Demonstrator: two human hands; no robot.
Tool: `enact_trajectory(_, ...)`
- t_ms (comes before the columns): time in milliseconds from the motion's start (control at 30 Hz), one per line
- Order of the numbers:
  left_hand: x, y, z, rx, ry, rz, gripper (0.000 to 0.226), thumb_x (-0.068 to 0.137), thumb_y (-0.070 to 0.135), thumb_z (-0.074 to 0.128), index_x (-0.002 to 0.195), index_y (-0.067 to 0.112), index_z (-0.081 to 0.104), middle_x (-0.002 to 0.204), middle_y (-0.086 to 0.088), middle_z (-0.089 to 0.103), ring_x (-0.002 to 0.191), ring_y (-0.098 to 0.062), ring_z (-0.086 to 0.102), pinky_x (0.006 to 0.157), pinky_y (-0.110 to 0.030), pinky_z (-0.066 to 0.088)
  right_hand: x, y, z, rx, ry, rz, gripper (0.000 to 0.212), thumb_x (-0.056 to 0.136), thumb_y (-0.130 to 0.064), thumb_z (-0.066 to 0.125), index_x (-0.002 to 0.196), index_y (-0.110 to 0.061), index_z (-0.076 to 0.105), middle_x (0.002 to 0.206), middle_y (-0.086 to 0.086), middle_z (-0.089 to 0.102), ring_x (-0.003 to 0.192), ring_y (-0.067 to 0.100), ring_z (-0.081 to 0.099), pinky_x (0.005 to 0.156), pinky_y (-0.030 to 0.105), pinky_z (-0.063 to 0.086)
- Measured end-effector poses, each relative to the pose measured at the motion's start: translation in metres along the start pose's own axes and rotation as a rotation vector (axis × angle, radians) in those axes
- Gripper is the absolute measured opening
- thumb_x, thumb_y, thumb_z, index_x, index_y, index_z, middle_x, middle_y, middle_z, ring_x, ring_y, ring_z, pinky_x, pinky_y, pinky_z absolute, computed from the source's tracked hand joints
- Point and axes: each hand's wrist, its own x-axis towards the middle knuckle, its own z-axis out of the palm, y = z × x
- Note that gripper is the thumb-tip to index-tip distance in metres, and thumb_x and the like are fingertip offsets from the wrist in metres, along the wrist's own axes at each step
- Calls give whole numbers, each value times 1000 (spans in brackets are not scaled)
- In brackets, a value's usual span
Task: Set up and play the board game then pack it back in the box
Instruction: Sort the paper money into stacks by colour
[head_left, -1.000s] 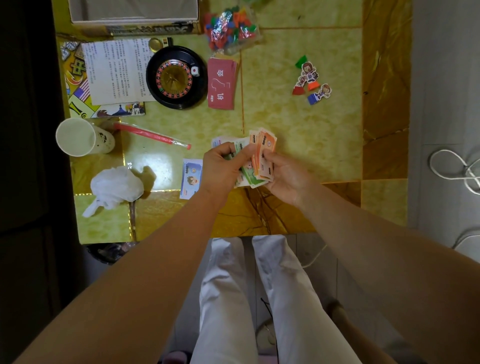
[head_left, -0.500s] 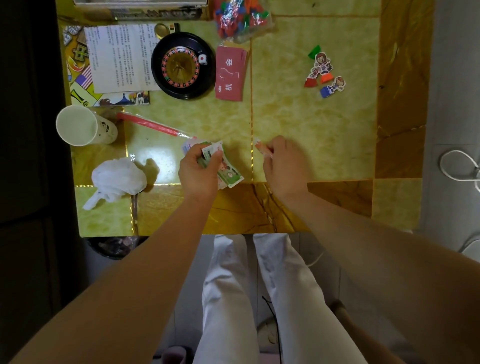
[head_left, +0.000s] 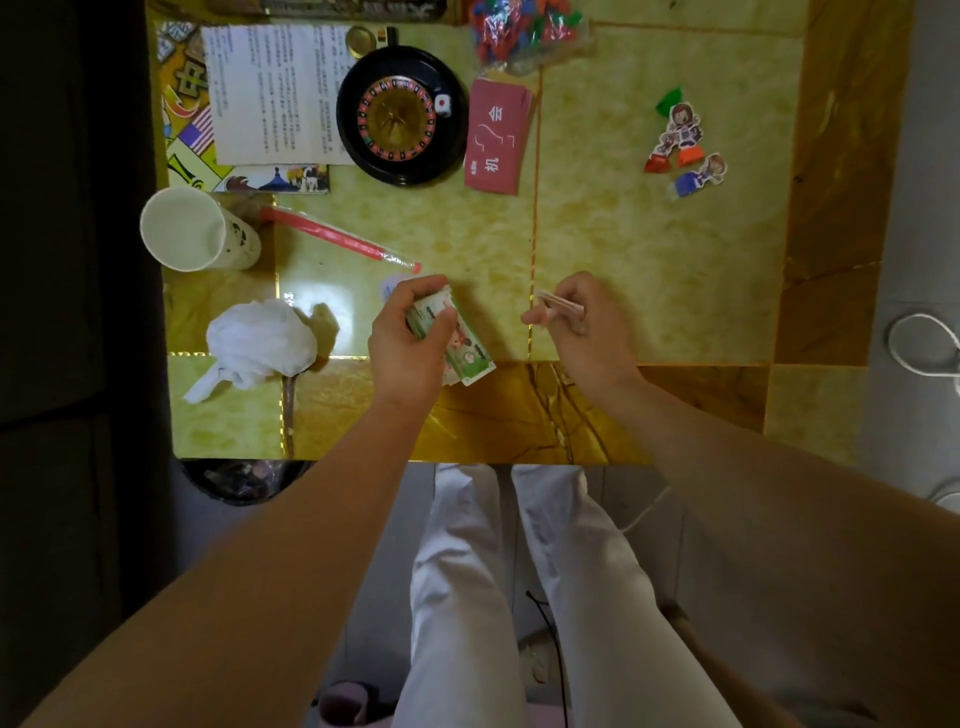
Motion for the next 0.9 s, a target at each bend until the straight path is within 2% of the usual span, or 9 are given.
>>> enact_trajectory(167, 0, 7, 4, 80, -104, 118, 35, 91, 9, 59, 120, 26, 64, 105, -3, 65, 92, -17, 66, 81, -44, 57, 5, -11, 1, 25, -11, 36, 33, 91, 11, 38, 107, -8, 61, 92, 8, 65, 84, 7, 57, 62, 4, 39)
enact_trajectory(267, -2, 10, 12, 411, -285, 367, 48, 94, 14, 54, 135, 40, 51, 97, -15, 57, 83, -24, 59, 76, -32, 52, 8, -4, 9, -12, -79, 64, 30, 93, 5, 41, 100, -13, 64, 78, 1, 60, 57, -2, 50, 51, 14, 35)
enact_trajectory(367, -3, 13, 23, 650, -420, 556, 54, 96, 11, 49, 141, 39, 42, 107, -11, 53, 88, -27, 57, 75, -32, 47, 10, -1, 14, -11, -97, 70, 26, 92, -1, 43, 98, -16, 64, 80, 15, 64, 63, 22, 55, 55, 37, 41)
enact_trajectory(467, -3, 11, 26, 701, -390, 593, 54, 96, 8, 48, 141, 37, 43, 111, -13, 52, 81, -25, 55, 68, -30, 44, 8, -2, 14, 7, -122, 119, 28, 89, -1, 41, 89, -20, 63, 76, 18, 61, 66, 26, 53, 57, 39, 40)
enact_trajectory(533, -4, 12, 24, 716, -377, 577, 52, 96, 8, 48, 140, 36, 45, 108, -13, 50, 78, -24, 52, 67, -28, 40, 7, -4, 13, 18, -168, 143, 26, 86, -9, 42, 99, -12, 64, 90, 30, 61, 76, 39, 59, 63, 50, 47)
enact_trajectory(600, -6, 15, 22, 665, -382, 502, 47, 98, 11, 49, 138, 35, 49, 104, -11, 51, 82, -27, 56, 71, -28, 44, 5, -9, 9, 8, -223, 168, 29, 79, -14, 42, 99, -6, 61, 87, 36, 54, 69, 39, 53, 60, 49, 41)
enact_trajectory(667, -7, 19, 17, 564, -320, 369, 42, 97, 11, 50, 133, 32, 55, 99, -8, 54, 82, -22, 56, 69, -21, 44, 4, -14, 6, 48, -268, 252, 33, 79, -12, 45, 110, -5, 54, 72, 29, 50, 65, 29, 47, 63, 43, 36)
enact_trajectory(733, -6, 21, 11, 479, -291, 248, 36, 94, 7, 53, 122, 27, 65, 101, -8, 64, 87, -21, 62, 77, -27, 49, 0, -18, 3, 83, -325, 315, 32, 89, -6, 43, 120, -8, 43, 63, 15, 55, 62, 26, 50, 66, 40, 38)
enact_trajectory(900, -9, 32, -5, 165, -353, -70, 27, 92, 1, 58, 113, 15, 67, 111, -13, 67, 103, -29, 65, 92, -46, 53, -5, -36, 7, -69, -404, 266, 35, 73, -22, 52, 107, -14, 46, 63, 10, 68, 65, 33, 65, 66, 51, 52)
